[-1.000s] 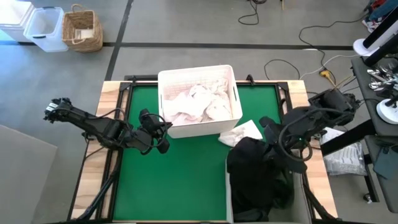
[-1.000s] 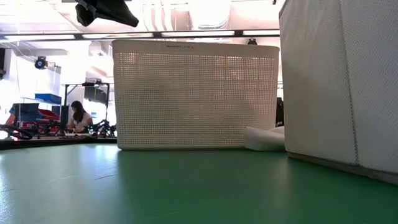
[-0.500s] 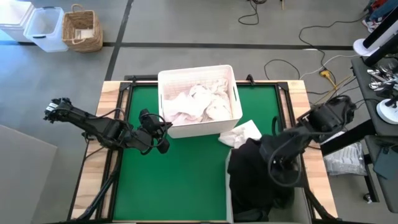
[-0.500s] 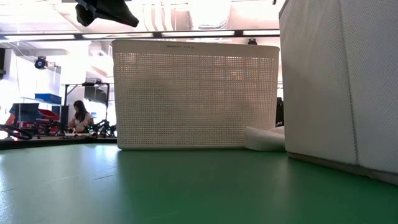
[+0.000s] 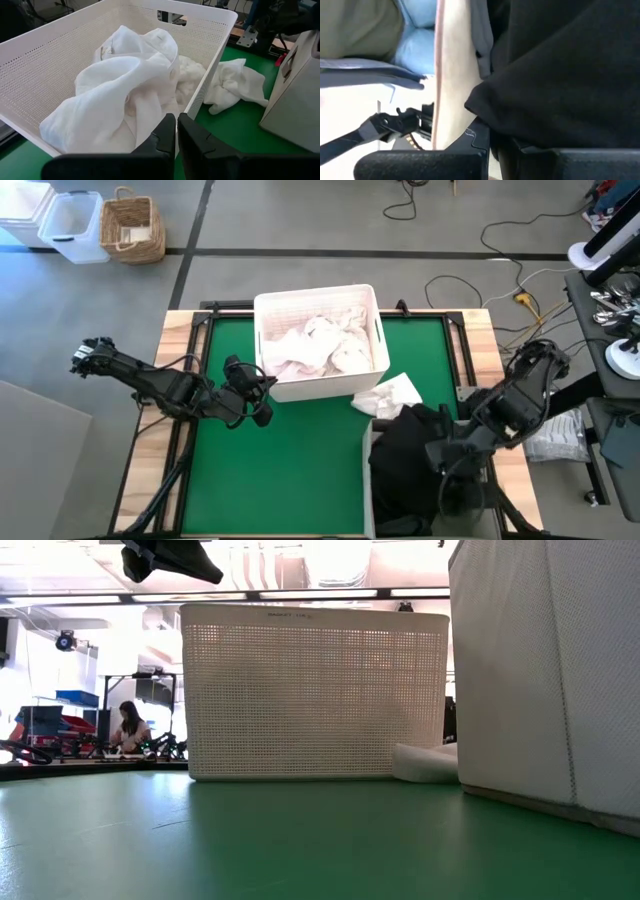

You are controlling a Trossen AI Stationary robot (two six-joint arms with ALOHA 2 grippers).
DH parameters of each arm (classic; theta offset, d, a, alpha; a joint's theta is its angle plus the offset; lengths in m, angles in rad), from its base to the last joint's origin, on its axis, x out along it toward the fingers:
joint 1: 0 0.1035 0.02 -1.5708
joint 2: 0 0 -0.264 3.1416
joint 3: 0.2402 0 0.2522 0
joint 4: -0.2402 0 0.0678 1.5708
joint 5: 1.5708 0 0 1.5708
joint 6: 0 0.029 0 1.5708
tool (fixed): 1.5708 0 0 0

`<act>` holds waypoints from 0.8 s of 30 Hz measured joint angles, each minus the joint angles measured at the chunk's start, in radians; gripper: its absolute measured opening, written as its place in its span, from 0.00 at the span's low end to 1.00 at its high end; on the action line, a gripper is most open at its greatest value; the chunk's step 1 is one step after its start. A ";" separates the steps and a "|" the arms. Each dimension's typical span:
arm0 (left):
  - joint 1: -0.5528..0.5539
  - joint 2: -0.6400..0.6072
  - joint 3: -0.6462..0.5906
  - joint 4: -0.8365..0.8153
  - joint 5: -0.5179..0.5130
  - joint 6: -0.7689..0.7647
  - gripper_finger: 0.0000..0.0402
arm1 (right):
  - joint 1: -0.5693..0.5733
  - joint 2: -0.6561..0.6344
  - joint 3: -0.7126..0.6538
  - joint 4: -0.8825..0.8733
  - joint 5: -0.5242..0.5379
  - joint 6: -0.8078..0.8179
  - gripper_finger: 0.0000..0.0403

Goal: Pick and place trash into bin
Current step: Put the black cloth into the white fabric storage bin

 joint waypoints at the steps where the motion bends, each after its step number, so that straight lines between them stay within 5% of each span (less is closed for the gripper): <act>1: 0.000 0.000 0.000 0.000 0.000 0.000 0.00 | 0.010 -0.002 -0.016 0.003 0.000 0.012 0.03; 24: 0.000 0.000 0.000 -0.001 0.000 0.002 0.00 | 0.310 -0.002 -0.161 0.030 0.035 0.561 0.03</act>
